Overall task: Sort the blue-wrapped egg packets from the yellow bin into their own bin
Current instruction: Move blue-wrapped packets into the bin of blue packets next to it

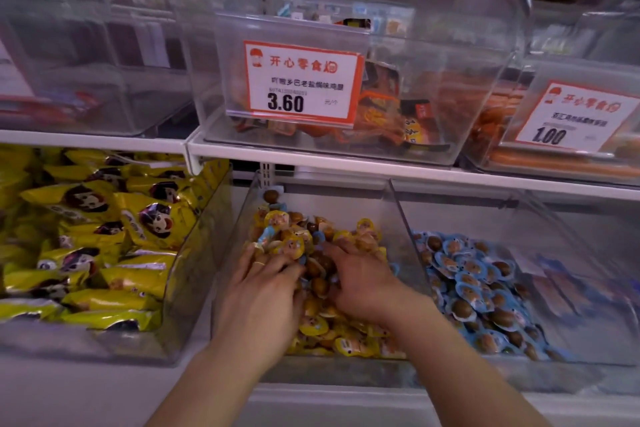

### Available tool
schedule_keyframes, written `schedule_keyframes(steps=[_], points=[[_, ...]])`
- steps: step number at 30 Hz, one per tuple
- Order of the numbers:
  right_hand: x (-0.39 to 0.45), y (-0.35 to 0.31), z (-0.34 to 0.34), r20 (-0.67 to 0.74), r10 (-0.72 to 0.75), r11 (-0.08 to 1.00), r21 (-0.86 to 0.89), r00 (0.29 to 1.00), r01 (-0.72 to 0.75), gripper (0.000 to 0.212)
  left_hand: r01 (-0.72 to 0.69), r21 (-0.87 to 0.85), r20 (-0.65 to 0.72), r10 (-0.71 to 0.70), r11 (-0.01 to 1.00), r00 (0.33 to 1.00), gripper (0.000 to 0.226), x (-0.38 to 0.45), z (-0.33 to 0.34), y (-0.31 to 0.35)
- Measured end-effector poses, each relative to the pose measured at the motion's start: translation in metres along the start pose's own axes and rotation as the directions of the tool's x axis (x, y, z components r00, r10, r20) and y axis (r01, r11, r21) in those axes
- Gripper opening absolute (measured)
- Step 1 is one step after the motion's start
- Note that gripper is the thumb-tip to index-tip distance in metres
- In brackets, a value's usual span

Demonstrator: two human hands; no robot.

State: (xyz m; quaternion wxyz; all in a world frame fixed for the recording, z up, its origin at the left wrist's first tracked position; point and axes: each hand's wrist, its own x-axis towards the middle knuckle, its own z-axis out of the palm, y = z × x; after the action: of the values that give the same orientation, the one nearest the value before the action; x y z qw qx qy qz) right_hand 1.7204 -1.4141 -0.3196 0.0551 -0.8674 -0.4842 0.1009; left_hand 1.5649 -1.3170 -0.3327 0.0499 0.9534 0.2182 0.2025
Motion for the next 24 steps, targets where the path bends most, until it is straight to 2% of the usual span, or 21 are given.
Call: schedule_keyframes(steps=[2, 4, 8, 12, 16, 20, 24], points=[[0.007, 0.004, -0.005, 0.06, 0.024, 1.0, 0.009, 0.998, -0.024, 0.085, -0.017, -0.002, 0.014, 0.017, 1.0, 1.0, 0.038, -0.001, 0.002, -0.002], [0.009, 0.003, -0.007, 0.099, 0.004, 0.998, 0.055, 0.995, -0.009, 0.082, -0.017, 0.009, 0.039, 0.017, 1.0, 0.999, 0.05, 0.0, 0.005, -0.004], [0.011, -0.002, -0.007, -0.002, -0.036, 0.988, 0.152, 0.999, 0.036, 0.059, -0.026, 0.032, 0.077, 0.023, 0.999, 0.997, 0.061, 0.005, 0.011, -0.006], [0.007, -0.002, -0.008, -0.134, 0.016, 0.98, 0.199, 0.991, 0.011, 0.038, -0.035, 0.046, 0.087, 0.031, 0.998, 0.996, 0.055, 0.012, 0.009, -0.005], [-0.006, 0.0, -0.01, -0.29, 0.141, 0.915, 0.404, 0.947, -0.012, 0.023, -0.004, 0.033, 0.07, 0.002, 0.999, 0.998, 0.038, 0.025, 0.006, -0.007], [-0.024, 0.003, -0.021, -0.417, 0.275, 0.737, 0.67, 0.866, 0.089, 0.029, 0.001, 0.019, 0.053, -0.002, 1.0, 0.999, 0.03, 0.026, 0.009, -0.01], [-0.032, -0.001, -0.027, -0.49, 0.318, 0.651, 0.735, 0.811, 0.188, 0.028, 0.054, -0.197, -0.049, -0.064, 0.979, 0.997, 0.018, 0.025, 0.006, -0.012]])
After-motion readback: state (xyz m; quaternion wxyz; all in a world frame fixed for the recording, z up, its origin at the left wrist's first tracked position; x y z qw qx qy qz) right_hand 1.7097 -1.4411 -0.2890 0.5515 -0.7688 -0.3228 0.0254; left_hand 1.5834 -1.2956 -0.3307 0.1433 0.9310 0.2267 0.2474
